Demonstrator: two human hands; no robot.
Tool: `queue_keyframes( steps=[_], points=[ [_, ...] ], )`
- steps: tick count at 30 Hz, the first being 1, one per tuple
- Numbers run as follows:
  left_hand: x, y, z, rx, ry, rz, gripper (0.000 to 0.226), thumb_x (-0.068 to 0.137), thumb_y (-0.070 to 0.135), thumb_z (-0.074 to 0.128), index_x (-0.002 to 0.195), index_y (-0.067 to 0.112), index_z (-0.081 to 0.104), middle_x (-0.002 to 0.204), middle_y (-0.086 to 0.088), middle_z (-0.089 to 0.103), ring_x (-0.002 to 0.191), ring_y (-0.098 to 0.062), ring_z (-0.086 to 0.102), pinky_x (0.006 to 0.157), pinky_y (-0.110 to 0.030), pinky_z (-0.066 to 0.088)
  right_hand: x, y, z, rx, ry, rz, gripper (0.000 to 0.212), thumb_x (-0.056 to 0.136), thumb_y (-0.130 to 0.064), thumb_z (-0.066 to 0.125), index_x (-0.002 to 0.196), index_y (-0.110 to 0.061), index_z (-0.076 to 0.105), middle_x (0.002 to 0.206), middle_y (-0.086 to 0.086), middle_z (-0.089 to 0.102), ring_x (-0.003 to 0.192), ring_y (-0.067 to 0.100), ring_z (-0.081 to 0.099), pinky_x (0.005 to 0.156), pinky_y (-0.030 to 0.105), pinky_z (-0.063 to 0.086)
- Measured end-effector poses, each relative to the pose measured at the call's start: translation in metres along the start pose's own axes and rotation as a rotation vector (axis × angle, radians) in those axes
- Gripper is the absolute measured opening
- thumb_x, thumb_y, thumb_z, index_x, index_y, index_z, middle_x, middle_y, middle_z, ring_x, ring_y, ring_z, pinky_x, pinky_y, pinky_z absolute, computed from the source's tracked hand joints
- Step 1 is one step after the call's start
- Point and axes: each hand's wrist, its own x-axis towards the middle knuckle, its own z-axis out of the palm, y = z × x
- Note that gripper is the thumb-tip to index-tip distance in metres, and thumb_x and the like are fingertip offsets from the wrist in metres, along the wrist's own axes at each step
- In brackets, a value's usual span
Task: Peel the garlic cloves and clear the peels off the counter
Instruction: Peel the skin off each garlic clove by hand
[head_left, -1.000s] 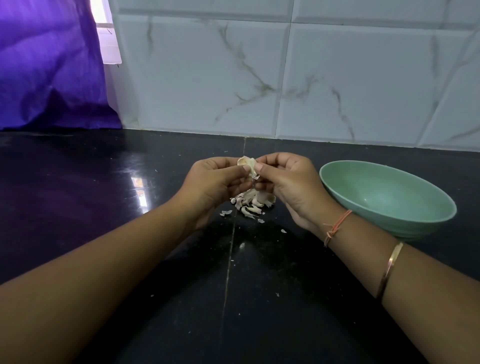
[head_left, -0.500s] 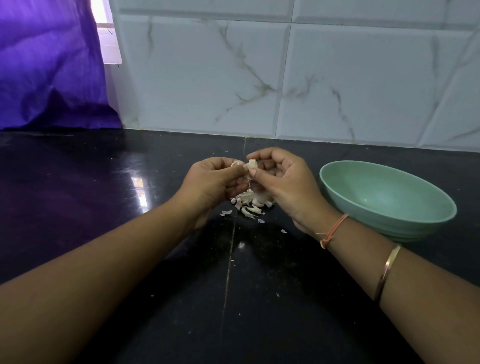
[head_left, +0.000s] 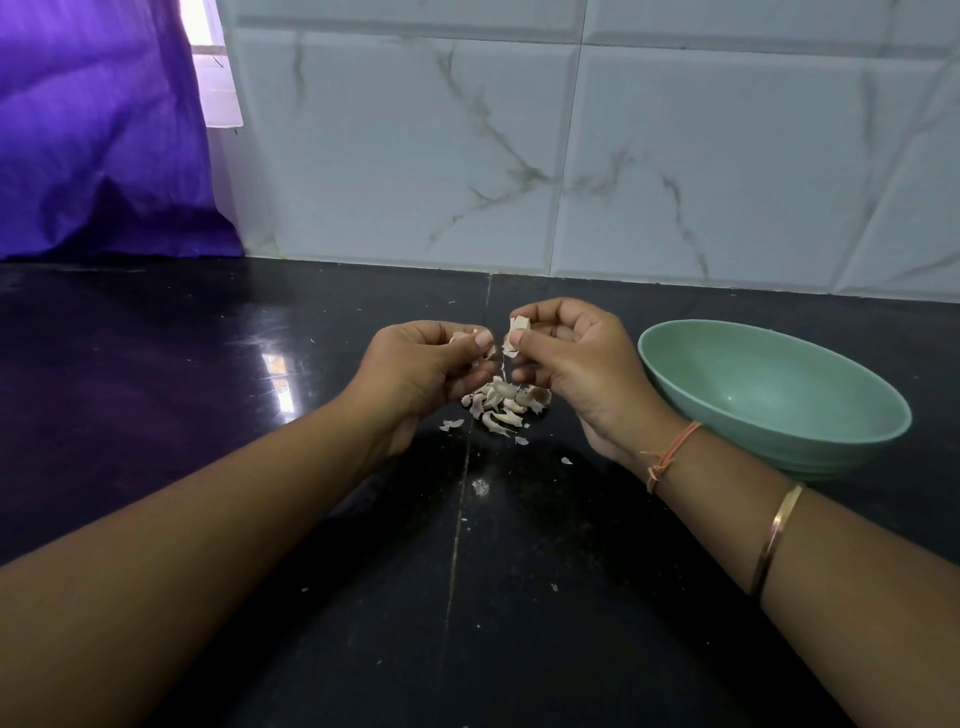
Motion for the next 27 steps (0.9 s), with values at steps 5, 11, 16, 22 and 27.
queue_keyframes(
  steps=[5, 11, 16, 22, 27],
  points=[
    [0.0016, -0.0007, 0.0011, -0.013, -0.024, -0.004, 0.011, 0.088, -0.003, 0.053, 0.086, 0.0, 0.063, 0.074, -0.009, 0.063, 0.06, -0.01, 0.063, 0.064, -0.018, 0.055, -0.0008, -0.0011, 0.0003, 0.053, -0.009, 0.018, 0.014, 0.086, 0.006, 0.058, 0.085, -0.008, 0.059, 0.069, 0.006, 0.061, 0.057, 0.012, 0.057, 0.056, 0.021, 0.052],
    [0.0006, -0.0022, 0.0009, -0.031, -0.05, 0.002, 0.017, 0.088, -0.01, 0.049, 0.091, 0.0, 0.062, 0.085, -0.012, 0.064, 0.065, -0.01, 0.064, 0.066, -0.017, 0.056, -0.0016, -0.0017, -0.0002, 0.053, -0.015, 0.016, 0.013, 0.085, 0.006, 0.059, 0.086, -0.007, 0.06, 0.069, 0.005, 0.062, 0.06, 0.013, 0.058, 0.06, 0.022, 0.053],
    [-0.0012, -0.0008, 0.0008, -0.022, -0.05, 0.011, 0.015, 0.084, -0.012, 0.054, 0.089, 0.001, 0.06, 0.081, -0.012, 0.064, 0.065, -0.012, 0.065, 0.065, -0.019, 0.056, -0.0008, -0.0009, -0.0006, 0.049, -0.011, 0.012, 0.014, 0.084, 0.006, 0.06, 0.087, -0.008, 0.06, 0.069, 0.003, 0.063, 0.059, 0.012, 0.059, 0.059, 0.021, 0.054],
    [-0.0015, -0.0012, -0.0019, 0.113, -0.007, 0.062, 0.01, 0.075, -0.002, 0.069, 0.076, 0.003, 0.06, 0.068, -0.009, 0.063, 0.059, -0.012, 0.063, 0.059, -0.018, 0.056, -0.0008, -0.0011, -0.0004, 0.05, -0.009, 0.021, 0.015, 0.083, 0.006, 0.062, 0.087, -0.009, 0.061, 0.072, 0.003, 0.064, 0.059, 0.011, 0.059, 0.061, 0.023, 0.054],
    [0.0037, -0.006, -0.005, 0.301, 0.041, 0.113, 0.01, 0.081, 0.013, 0.068, 0.074, 0.009, 0.062, 0.062, -0.006, 0.058, 0.05, -0.009, 0.051, 0.05, -0.018, 0.049, -0.0016, -0.0016, -0.0004, 0.038, -0.024, 0.028, 0.012, 0.083, 0.004, 0.063, 0.086, -0.007, 0.062, 0.071, 0.006, 0.064, 0.06, 0.012, 0.061, 0.061, 0.022, 0.055]
  ],
)
